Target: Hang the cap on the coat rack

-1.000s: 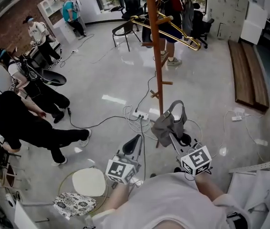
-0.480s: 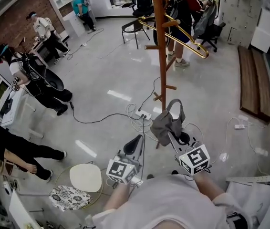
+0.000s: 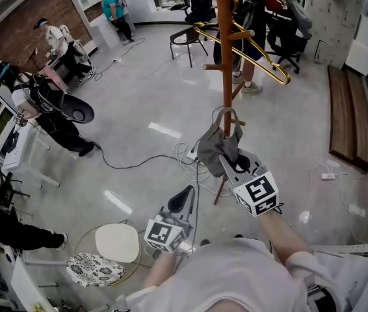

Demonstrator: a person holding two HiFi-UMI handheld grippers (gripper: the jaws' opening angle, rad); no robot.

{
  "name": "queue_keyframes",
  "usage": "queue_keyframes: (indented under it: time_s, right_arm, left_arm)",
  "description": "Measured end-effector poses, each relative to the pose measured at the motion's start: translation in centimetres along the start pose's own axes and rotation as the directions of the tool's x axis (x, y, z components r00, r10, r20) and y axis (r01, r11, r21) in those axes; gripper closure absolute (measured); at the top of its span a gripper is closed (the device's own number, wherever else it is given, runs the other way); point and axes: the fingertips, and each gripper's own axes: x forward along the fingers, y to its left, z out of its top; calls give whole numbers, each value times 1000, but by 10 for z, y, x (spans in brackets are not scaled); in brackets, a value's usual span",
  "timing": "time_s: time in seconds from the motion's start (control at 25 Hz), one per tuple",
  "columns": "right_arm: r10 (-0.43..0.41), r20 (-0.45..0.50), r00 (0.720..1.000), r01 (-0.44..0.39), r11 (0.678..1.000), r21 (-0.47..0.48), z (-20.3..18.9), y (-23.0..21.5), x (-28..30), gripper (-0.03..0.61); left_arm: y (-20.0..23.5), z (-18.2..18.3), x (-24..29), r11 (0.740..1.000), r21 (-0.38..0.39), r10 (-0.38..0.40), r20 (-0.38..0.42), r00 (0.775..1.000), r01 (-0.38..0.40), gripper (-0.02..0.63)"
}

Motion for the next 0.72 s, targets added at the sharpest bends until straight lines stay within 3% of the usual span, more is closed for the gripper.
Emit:
queue_keyframes:
  time_s: [0.36, 0.72]
  right_arm:
    - [-19, 22, 1000, 20, 998, -57, 57, -27, 55, 552]
    - [-66, -7, 998, 65, 993, -96, 76, -53, 107, 552]
  left_arm:
    - [0, 10, -2, 999, 33, -39, 47, 998, 38, 603]
    - [12, 12, -7, 1000, 8, 1, 48, 999, -2, 603]
